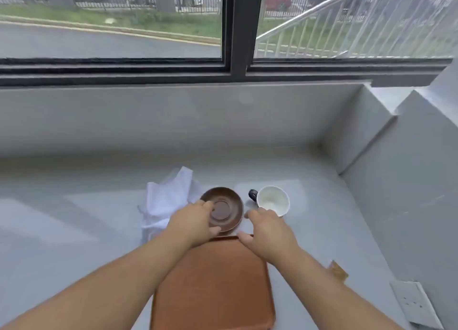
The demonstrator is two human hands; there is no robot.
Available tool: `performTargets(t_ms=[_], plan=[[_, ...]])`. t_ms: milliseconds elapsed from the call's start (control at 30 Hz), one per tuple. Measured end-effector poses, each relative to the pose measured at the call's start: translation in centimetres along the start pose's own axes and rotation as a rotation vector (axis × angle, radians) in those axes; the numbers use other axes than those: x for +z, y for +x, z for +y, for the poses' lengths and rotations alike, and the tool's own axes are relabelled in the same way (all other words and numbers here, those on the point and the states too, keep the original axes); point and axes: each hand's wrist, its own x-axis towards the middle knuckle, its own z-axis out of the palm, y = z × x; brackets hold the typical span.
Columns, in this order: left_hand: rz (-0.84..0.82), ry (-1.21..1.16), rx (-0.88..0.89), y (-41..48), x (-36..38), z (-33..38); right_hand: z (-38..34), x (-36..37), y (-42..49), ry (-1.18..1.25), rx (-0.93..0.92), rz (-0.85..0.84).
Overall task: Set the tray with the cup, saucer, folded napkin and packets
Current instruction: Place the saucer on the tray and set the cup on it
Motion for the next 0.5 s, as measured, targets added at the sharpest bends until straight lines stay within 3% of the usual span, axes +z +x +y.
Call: performTargets(t_ms=[133, 267, 367, 500], plan=[[0.051, -0.276, -0.265, 2.4, 2.4, -1.6, -0.4, 4.3, 2.3, 0.325, 0.173, -0.099], [0.058, -0.494, -0.404, 5.2, 4.3, -3.3, -0.9, 6.6, 4.9, 0.663, 0.333, -0.077], [0.020, -0.617, -0.434, 7.2, 4.9, -4.5, -0.8, 7.7, 6.7, 0.684, 0.455, -0.093], [-0.014, -0.607, -0.418, 8.3, 5.2, -5.3, -0.1, 8.1, 8.6, 0.664, 0.488, -0.128]])
